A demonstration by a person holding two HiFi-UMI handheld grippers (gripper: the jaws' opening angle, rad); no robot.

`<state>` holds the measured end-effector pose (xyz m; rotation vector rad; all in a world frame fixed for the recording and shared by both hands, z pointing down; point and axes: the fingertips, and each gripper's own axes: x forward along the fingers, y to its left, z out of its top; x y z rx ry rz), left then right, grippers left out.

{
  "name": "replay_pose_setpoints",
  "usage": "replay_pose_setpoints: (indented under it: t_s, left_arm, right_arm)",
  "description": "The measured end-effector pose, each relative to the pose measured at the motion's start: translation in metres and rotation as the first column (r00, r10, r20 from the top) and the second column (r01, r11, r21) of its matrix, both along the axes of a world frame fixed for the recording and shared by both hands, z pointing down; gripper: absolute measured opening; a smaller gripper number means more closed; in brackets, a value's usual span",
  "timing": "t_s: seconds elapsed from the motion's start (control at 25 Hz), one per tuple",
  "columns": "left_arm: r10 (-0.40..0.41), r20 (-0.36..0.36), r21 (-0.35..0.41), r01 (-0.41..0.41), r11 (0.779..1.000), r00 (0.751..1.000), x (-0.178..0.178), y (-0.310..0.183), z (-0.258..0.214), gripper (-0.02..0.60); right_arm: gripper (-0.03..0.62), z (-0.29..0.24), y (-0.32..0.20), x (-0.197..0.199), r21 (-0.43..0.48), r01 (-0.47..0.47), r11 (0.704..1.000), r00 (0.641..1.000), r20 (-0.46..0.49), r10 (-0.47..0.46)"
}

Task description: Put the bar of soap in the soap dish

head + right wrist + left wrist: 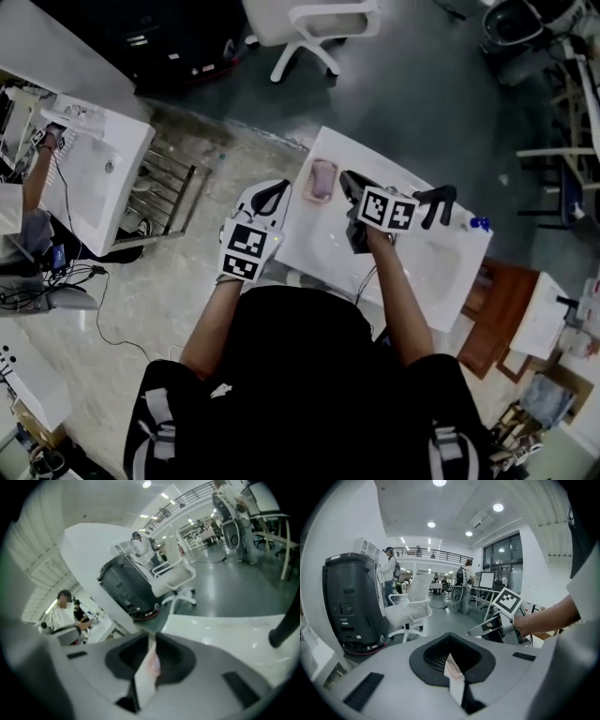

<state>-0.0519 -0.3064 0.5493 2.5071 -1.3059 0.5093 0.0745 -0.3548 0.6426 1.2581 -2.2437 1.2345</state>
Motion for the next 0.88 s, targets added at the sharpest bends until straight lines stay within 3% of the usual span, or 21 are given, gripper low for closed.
replay_pose_setpoints:
  t_s: [0.16, 0.4, 0.64, 0.88]
  left_arm:
    - [0.031, 0.008, 0.034, -0.031, 0.999, 0.999, 0.004, -0.005, -0.012, 0.025]
    - [0.03, 0.019, 0.075, -0.031, 0.997, 0.999, -0.001, -0.014, -0.03, 0.025]
    - [0.05, 0.041, 0.128, -0.055, 0.99, 0.998, 0.006, -0.02, -0.057, 0.025]
    - [0.072, 0.049, 0.199, -0.081, 0.977, 0.996, 0.014, -0.021, -0.096, 0.025]
  right_arm:
    - [0.054, -0.034, 0.003, 0.016, 0.11, -0.001, 0.994, 0.997, -0.073, 0.009]
    - [0.04, -0.081, 0.01, 0.023, 0.266, 0.091, 0.96, 0.973, -0.231, -0.029]
    - [0.035, -0.137, 0.01, 0.023, 0.421, 0.15, 0.894, 0.941, -0.339, 0.001]
    - [0.035, -0.202, 0.012, 0.023, 0.572, 0.132, 0.81, 0.95, -0.307, 0.063]
